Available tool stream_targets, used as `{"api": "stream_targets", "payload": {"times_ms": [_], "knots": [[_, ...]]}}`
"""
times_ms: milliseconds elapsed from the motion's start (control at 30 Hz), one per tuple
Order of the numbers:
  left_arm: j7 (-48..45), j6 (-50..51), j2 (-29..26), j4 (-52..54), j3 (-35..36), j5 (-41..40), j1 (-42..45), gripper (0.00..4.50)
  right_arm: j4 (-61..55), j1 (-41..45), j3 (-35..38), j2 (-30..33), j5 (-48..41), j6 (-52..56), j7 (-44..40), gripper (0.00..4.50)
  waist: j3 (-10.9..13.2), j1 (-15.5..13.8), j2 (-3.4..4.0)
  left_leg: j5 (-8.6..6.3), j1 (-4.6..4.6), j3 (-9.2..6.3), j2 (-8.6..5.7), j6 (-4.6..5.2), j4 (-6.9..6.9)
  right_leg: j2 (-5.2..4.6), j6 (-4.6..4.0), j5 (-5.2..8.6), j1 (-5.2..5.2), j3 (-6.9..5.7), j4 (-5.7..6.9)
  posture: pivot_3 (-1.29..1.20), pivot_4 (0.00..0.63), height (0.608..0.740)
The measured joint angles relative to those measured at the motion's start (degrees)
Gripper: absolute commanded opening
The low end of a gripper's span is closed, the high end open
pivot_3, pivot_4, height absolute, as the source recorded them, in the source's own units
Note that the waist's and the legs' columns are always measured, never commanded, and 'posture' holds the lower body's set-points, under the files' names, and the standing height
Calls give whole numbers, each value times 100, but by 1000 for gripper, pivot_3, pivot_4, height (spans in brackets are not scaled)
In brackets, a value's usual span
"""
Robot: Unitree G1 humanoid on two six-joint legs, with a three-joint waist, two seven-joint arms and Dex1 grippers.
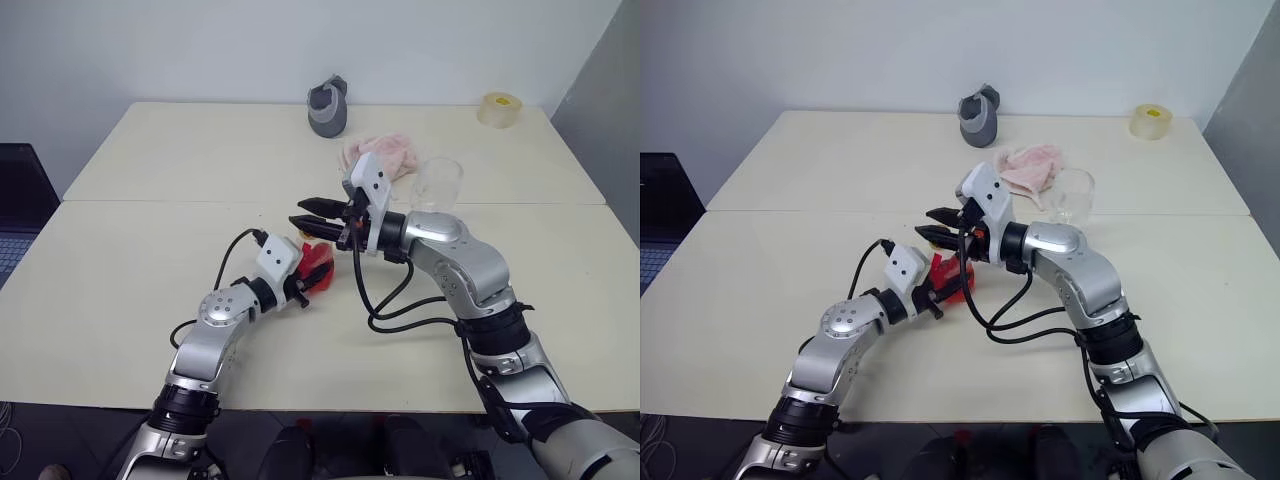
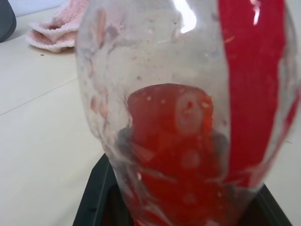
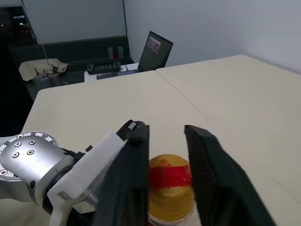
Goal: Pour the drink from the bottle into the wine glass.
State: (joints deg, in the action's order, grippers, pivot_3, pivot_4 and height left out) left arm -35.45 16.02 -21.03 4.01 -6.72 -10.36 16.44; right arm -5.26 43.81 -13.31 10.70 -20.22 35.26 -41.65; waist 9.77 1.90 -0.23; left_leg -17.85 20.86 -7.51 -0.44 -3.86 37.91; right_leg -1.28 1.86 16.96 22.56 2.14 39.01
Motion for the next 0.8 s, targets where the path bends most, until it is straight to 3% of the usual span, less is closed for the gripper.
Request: {"api": "stream_targets", "payload": {"times_ms": [233, 367, 567, 800], "knots": [[-8, 91, -4, 50, 5, -5, 8, 1552, 3, 0, 2, -1, -1, -26, -29, 33, 0, 0, 0, 0, 0, 1, 0, 0, 0, 0, 0, 0, 0, 1, 0, 0, 150, 740], [-16, 92, -5, 50, 12, -4, 18, 1552, 15, 5, 78, -26, -111, 22, -67, 880, 0, 0, 0, 0, 0, 0, 0, 0, 0, 0, 0, 0, 1, 1, 0, 0, 150, 740], [-24, 92, -7, 50, 16, -5, 24, 1552, 39, 82, 105, -7, -134, 42, -71, 2989, 0, 0, 0, 0, 0, 0, 0, 0, 0, 0, 0, 0, 1, 0, 0, 0, 150, 740], [-26, 92, -7, 50, 16, -5, 52, 1552, 92, 71, 66, 40, 2, -36, -61, 2989, 0, 0, 0, 0, 1, 1, 0, 0, 0, 0, 0, 0, 2, 1, 0, 0, 150, 740]]}}
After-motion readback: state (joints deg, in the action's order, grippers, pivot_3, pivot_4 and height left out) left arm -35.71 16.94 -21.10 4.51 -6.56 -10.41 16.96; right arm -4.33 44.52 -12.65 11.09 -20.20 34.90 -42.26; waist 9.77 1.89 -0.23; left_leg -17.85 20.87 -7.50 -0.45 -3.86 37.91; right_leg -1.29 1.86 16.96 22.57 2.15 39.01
